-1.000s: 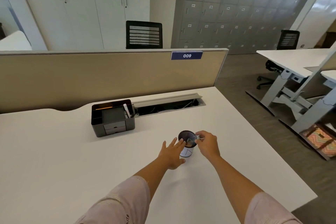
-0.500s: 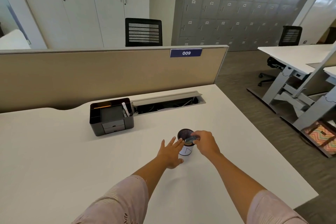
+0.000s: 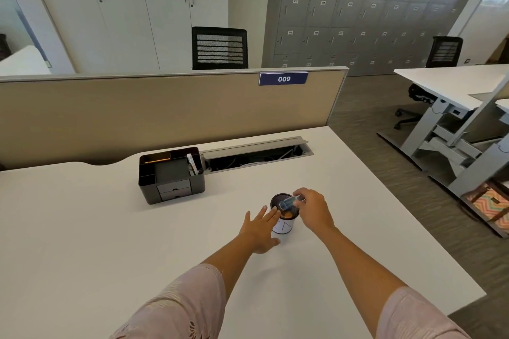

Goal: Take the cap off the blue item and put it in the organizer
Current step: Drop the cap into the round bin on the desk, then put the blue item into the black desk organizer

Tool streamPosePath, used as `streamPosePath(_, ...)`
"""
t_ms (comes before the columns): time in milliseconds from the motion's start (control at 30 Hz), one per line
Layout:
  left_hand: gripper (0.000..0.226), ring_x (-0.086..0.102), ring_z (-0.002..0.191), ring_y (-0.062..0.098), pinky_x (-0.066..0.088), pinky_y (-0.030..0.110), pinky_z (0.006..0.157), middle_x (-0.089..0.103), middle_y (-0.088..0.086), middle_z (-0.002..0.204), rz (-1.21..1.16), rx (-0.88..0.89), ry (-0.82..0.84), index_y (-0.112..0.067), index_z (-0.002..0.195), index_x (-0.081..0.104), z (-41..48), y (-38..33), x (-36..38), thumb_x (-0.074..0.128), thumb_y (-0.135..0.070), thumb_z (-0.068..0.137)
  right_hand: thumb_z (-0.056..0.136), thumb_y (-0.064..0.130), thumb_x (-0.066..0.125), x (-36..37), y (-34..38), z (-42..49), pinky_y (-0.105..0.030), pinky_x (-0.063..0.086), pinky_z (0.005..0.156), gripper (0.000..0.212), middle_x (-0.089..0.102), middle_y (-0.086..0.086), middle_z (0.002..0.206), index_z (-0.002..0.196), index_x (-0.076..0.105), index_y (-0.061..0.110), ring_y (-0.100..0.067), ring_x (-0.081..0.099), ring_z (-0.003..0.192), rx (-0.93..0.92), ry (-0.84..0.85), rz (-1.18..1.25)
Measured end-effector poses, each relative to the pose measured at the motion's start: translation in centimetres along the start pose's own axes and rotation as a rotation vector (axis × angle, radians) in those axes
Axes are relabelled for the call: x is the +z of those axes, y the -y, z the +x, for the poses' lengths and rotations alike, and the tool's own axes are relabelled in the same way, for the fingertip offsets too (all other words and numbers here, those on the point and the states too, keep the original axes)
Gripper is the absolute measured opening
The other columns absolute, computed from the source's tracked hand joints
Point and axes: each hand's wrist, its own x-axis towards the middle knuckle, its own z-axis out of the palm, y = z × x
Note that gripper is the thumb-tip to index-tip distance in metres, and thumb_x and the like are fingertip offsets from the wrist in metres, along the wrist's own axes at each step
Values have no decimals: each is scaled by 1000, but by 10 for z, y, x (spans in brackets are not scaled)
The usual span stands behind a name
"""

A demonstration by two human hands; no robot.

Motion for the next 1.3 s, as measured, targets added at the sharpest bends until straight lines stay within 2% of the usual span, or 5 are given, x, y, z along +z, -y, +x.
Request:
streamPosePath(267, 70, 1, 151, 19, 10, 51, 120, 2, -7, 164, -320, -171, -144, -27, 154, 5, -31, 56, 12, 43, -45, 98, 96, 11, 54, 19, 25, -16, -27, 53, 86, 20, 64, -10, 114, 114, 64, 11, -23, 61, 106, 28, -61, 298)
streamPosePath(633, 79, 40, 129, 20, 42, 37, 101, 36, -4, 147, -410, -439, -65, -36, 142, 39, -117, 111, 75, 72, -56, 73, 95, 22, 55, 125, 35, -92, -26, 43, 73, 14, 64, 0, 98, 103, 65, 17, -16, 59, 86, 97, 362, 328)
streamPosePath(933, 30, 57, 102, 19, 48, 29, 79, 60, 1, 110, -468, -525, -228, -28, 112, 66, -136, 105, 93, 63, -35, 83, 94, 19, 56, 150, 38, -117, -28, 47, 76, 17, 65, -3, 99, 104, 67, 11, -20, 61, 91, 275, 427, 399)
streamPosePath(1167, 23, 65, 74, 17, 46, 21, 62, 70, -2, 78, -1065, -699, -536, -15, 89, 67, -151, 116, 78, 79, -28, 74, 95, 24, 55, 148, 52, -116, -29, 48, 65, 15, 65, -3, 95, 102, 64, 13, -13, 62, 73, 363, 436, 517)
streamPosePath(1300, 12, 68, 88, 18, 49, 28, 81, 75, 1, 94, -1395, -666, -663, -23, 93, 73, -159, 121, 61, 73, -25, 81, 95, 26, 56, 149, 71, -115, -27, 48, 63, 15, 67, -3, 98, 101, 64, 15, -13, 64, 74, 353, 432, 575)
